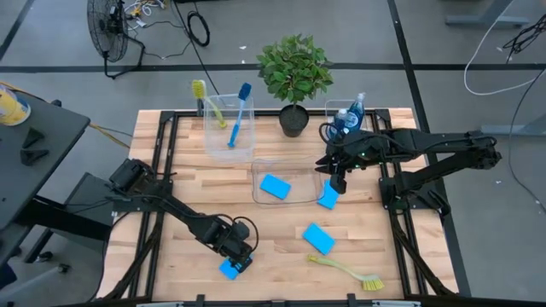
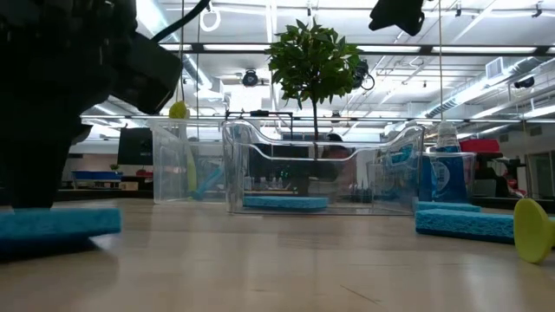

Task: Pick & Place Kitchen Sink Supplies
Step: Put the blue sponge into the bottom transparent bin

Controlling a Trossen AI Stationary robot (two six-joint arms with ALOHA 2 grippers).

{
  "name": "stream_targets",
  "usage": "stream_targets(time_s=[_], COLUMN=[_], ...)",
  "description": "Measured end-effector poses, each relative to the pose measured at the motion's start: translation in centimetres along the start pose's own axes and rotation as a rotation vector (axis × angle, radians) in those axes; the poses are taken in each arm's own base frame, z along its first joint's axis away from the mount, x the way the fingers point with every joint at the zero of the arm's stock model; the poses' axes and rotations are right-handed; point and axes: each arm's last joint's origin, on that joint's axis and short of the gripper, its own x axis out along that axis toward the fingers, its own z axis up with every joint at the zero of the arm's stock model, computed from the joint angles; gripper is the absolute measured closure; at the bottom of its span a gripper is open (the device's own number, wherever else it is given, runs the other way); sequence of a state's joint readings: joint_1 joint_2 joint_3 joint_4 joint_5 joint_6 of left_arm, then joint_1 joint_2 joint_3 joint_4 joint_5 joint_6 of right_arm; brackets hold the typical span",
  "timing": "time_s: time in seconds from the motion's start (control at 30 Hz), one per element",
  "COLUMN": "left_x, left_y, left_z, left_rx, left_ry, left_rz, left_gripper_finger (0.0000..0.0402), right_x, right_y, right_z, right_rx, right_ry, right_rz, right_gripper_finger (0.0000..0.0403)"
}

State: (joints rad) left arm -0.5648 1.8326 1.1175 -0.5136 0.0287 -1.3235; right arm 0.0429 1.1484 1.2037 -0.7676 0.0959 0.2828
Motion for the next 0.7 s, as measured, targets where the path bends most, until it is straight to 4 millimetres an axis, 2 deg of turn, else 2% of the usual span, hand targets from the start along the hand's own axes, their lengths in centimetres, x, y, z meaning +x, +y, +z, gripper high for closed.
stream_targets(time_s=[0.2,0.7], left_x=[0.21,-0.73], left_y=[0.01,-0.13], left_z=[-0.01,0.21], left_rx=[0.007,0.040], left_ry=[0.005,0.046], left_rz=[0.003,-0.013], left_gripper_finger=[0.0244,0.0257], right_x=[0.00,0.01], right_y=[0.03,0.09], right_z=[0.12,0.32], right_rx=[-0.001,-0.008], right_ry=[-0.012,-0.034], right_rz=[0.003,0.009], right_gripper_finger=[0.0305,0.0305])
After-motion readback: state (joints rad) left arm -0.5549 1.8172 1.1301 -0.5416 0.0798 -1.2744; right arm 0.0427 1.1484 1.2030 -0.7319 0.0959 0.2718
